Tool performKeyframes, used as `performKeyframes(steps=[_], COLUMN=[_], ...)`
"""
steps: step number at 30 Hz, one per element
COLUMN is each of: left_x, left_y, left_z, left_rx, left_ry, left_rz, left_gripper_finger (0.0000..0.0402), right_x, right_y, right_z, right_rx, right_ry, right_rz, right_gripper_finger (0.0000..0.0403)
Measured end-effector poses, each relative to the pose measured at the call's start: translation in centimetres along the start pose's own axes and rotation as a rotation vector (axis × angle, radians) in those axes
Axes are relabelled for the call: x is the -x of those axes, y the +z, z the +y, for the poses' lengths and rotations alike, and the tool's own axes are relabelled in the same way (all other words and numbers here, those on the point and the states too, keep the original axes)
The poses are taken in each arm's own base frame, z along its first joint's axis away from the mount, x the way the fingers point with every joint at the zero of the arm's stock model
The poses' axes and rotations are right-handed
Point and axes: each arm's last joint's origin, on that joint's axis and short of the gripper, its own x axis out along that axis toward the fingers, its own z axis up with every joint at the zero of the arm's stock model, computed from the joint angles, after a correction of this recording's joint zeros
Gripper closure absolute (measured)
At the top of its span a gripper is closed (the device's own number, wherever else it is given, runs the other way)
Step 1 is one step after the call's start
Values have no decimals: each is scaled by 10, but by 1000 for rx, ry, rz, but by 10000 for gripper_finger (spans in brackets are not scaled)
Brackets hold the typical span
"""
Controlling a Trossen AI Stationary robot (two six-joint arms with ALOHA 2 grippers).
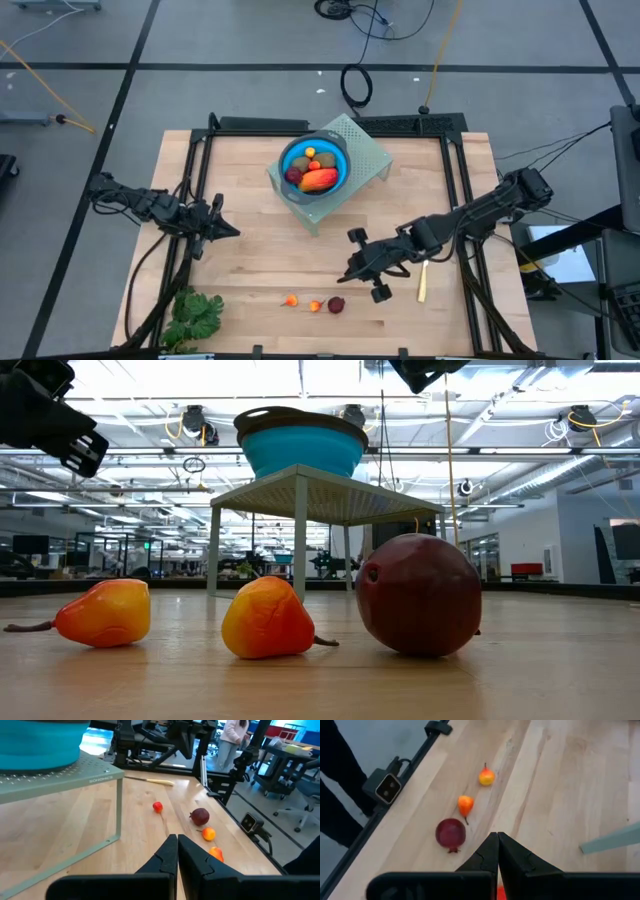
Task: Pick & Place Fruit
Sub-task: Put the red yellow peach into the blue strainer bowl on the shelf
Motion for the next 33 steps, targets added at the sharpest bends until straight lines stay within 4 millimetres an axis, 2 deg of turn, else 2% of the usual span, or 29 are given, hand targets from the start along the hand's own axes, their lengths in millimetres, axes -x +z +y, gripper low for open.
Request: performKeyframes(steps=[8,16,25,29,33], left_x=[0,0,0,1,1], left_y=[0,4,6,10,10], left_z=[0,0,0,-1,-1], left_rx=[-8,-7,9,-11,-10], left_ry=[16,19,14,9,8], left_rz=[-5,-41,-68,-101,-104], left_gripper_finger=[393,398,390,400,390], right_x=[0,0,0,0,-2], right_y=[-5,-8,-8,-8,-13], right_z=[0,-9,-21,-22,-21], right_rx=[-3,-50,-148,-173,-179], right_ry=[-1,-28,-50,-52,-52], right_rz=[53,80,78,78,87], right_gripper_finger=[396,363,291,256,227])
